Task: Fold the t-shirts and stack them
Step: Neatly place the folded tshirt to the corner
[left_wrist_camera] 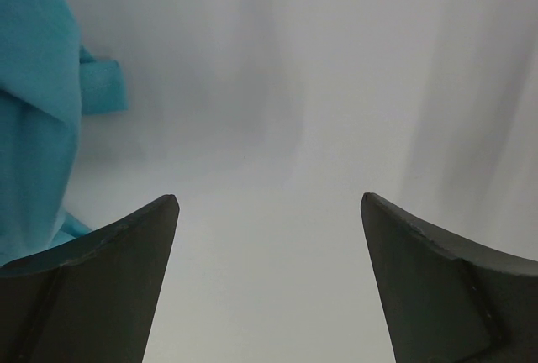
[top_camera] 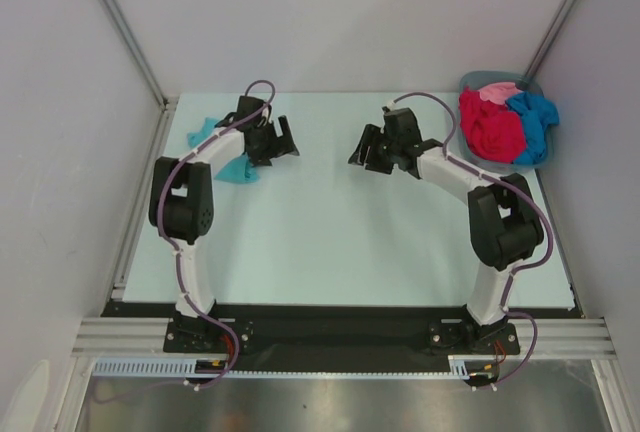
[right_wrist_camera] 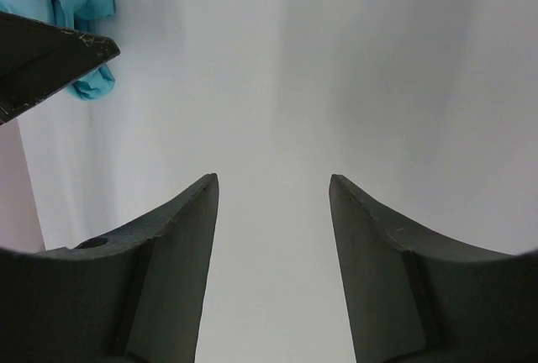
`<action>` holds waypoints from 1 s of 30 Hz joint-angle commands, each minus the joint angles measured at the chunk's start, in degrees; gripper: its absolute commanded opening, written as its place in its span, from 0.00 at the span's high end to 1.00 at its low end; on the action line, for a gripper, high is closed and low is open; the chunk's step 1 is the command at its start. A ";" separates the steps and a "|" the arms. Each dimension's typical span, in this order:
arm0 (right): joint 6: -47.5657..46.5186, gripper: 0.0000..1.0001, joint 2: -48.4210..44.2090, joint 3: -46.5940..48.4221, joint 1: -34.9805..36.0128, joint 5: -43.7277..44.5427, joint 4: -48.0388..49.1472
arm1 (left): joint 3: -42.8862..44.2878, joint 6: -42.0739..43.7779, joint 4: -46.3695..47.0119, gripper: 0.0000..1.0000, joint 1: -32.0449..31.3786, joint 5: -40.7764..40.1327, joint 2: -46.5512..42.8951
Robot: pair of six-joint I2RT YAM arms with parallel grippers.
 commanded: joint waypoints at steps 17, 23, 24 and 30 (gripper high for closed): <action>0.45 0.41 -10.94 -5.36 -2.15 -3.36 4.52 | 4.96 3.78 -2.73 0.07 5.29 -3.42 6.19; 0.45 0.41 -14.62 -6.50 -2.15 -3.72 4.61 | 12.43 5.53 -6.68 0.07 7.48 -4.74 9.97; 0.28 0.41 -15.16 -7.12 -2.23 -3.72 4.53 | 14.52 5.45 -7.13 0.07 7.66 -4.74 11.02; 0.37 0.41 -18.06 -8.62 -2.59 -3.98 4.70 | 26.03 5.27 -11.34 0.08 8.10 -4.92 16.12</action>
